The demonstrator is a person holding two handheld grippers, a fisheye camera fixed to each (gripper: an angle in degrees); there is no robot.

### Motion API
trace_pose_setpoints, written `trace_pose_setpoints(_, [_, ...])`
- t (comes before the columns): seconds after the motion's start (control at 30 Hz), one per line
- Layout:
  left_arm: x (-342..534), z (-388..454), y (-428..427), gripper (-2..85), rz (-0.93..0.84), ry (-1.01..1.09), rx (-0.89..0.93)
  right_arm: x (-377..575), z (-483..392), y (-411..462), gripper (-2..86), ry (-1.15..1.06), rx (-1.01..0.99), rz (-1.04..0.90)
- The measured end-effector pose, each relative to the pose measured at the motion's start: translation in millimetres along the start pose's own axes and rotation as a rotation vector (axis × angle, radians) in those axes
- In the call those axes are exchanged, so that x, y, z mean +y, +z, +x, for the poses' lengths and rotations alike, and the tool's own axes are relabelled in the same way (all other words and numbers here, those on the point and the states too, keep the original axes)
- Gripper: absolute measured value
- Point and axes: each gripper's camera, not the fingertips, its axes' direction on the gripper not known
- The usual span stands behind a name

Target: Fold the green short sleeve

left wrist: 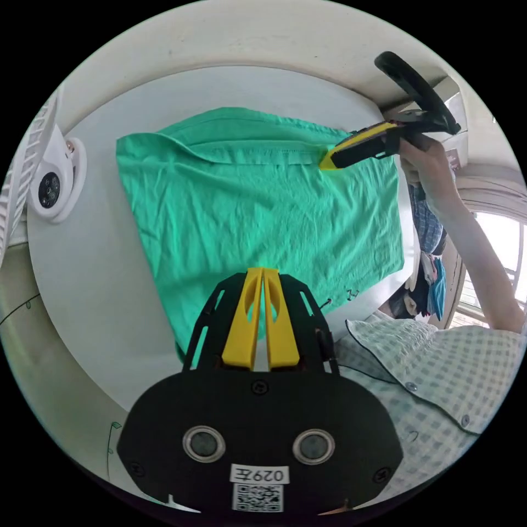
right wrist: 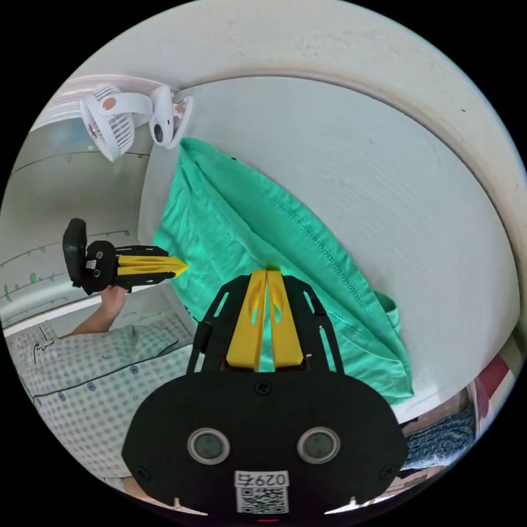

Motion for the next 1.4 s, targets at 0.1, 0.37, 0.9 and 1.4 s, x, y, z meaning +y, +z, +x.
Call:
trace_pose_setpoints(0.1, [10, -3, 2, -1.0, 0.006, 0.006, -0.015, 11, 6, -27, -0.5, 0.195, 0.139, 0.247])
trace_pose_setpoints(0.37, [20, -1, 9, -1.0, -0.001, 0.086, -0.077, -23, -89, 52, -0.5, -0.154, 0.035, -0.02])
trace_pose_setpoints(0.9, [97, -61, 23, -1.0, -0.022, 0.092, 0.017, -13, -144, 71, -0.6, 0.021, 0.182, 0.219])
trace_pose_setpoints(1.4, [111, -102, -10, -1.0, 0.111, 0.119, -0.014, 270, -106, 113, -0.5, 0.358, 0.035, 0.265])
